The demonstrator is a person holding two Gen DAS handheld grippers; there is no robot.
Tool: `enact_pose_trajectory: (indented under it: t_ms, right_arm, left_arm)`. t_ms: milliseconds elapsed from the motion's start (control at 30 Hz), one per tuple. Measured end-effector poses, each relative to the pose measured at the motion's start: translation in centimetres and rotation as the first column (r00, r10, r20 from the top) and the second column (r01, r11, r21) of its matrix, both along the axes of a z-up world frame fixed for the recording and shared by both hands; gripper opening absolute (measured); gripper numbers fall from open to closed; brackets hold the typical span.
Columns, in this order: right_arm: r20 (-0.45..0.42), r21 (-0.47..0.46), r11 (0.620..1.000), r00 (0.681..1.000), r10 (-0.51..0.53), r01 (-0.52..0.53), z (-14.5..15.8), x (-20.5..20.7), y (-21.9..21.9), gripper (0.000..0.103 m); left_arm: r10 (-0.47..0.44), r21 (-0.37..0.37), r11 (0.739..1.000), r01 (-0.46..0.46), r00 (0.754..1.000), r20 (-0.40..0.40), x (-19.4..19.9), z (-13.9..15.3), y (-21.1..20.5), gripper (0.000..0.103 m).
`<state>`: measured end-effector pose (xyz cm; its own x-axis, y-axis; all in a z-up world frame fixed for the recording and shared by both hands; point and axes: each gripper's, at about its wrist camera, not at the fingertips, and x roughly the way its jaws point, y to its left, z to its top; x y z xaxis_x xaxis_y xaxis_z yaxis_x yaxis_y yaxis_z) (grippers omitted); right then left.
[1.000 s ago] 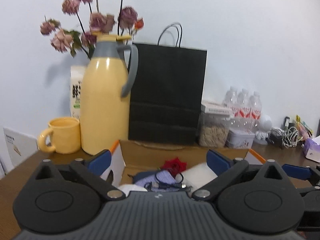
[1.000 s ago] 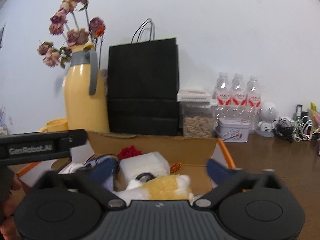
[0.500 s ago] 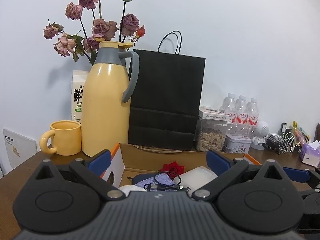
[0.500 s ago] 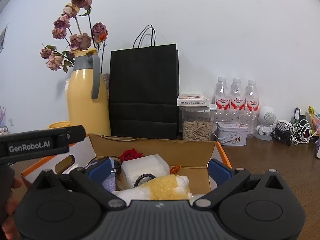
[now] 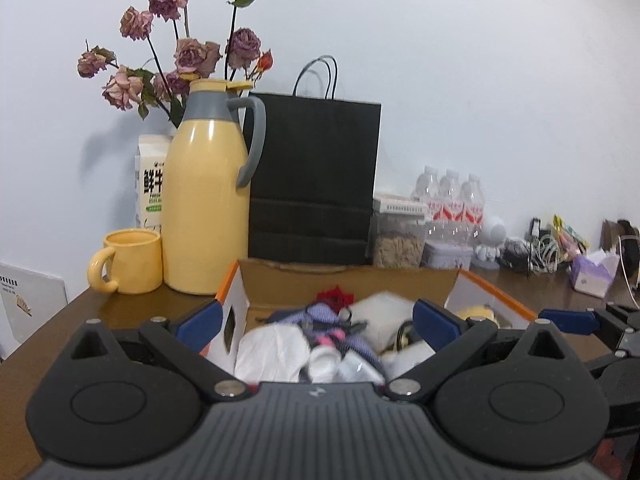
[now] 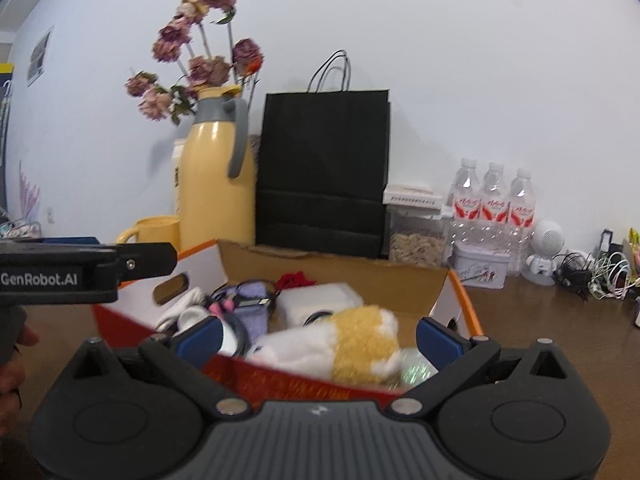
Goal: Organize objects
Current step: 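Lower the right tool to the last white cap on the table and grasp it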
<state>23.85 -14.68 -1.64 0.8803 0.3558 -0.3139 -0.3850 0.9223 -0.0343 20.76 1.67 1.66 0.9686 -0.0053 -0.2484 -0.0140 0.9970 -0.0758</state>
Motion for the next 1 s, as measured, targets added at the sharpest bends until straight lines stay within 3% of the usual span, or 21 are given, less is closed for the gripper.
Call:
enact_pose_trajectory:
  t_ms: [367, 667, 867, 967, 1000]
  right_arm:
    - [-0.105, -0.030, 0.998, 0.993, 0.059, -0.063, -1.9, -3.0, 0.0, 0.103]
    - [-0.195, -0.054, 0.993, 0.976, 0.095, -0.107, -3.2, -3.4, 1.2, 0.101]
    - [-0.263, -0.042, 0.989, 0.957, 0.123, -0.138, -3.7, -2.7, 2.5, 0.084]
    - [-0.299, -0.033, 0.988, 0.945, 0.132, -0.148, -4.0, -1.9, 3.5, 0.064]
    - [-0.315, -0.035, 0.988, 0.940, 0.130, -0.148, -4.2, -1.5, 3.9, 0.053]
  left_arm:
    - [-0.027, 0.042, 0.999, 0.032, 0.992, -0.120, -2.5, -1.9, 1.4, 0.103]
    - [0.004, 0.001, 1.000, -0.004, 0.988, -0.157, -3.0, -2.3, 3.0, 0.103]
    - [0.001, 0.008, 1.000, 0.000, 0.987, -0.163, -3.2, -2.3, 2.8, 0.103]
    - [-0.001, 0.008, 1.000, 0.002, 0.987, -0.162, -3.3, -2.2, 2.8, 0.103]
    - [-0.002, 0.008, 1.000, 0.003, 0.987, -0.161, -3.3, -2.2, 2.8, 0.103]
